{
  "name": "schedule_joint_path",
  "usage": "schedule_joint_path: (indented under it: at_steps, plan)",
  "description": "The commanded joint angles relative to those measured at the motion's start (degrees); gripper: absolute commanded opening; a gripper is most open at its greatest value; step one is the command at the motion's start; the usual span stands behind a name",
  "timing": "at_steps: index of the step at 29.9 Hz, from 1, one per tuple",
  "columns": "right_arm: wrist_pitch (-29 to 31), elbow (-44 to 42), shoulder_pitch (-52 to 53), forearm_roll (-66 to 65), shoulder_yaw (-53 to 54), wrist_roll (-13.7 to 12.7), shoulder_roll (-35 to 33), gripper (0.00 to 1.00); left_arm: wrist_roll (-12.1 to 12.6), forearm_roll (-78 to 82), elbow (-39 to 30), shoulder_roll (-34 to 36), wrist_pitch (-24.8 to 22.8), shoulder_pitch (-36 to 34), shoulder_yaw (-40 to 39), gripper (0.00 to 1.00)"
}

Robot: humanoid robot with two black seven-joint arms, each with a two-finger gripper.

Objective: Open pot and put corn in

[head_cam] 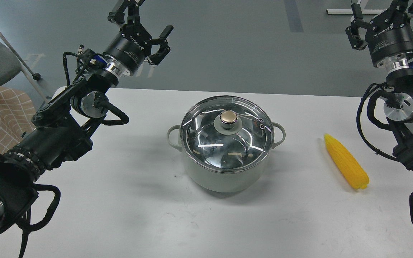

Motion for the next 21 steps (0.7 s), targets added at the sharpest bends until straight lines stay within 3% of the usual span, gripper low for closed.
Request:
schedule_joint_path:
  at_steps: [1,4,21]
  plan:
    - [-0.03,-0.03,0.01,0.34,0.0,0.0,0.14,1.0,-0.21,-0.5,-0.05,0.7,0.01,0.06,-0.3,0.98]
    - [-0.12,0.06,0.01,0.34,-0.09,0.0,0.49,1.0,-1.78,-1.21,-0.22,0.7,0.01,0.06,-0.3,0.98]
    - [-0.38,0.94,0.01,0.34,-0.09,0.0,0.32,1.0,-1.88,-1.21,-2.15,1.67,0.01,-0.03,-0.21,0.98]
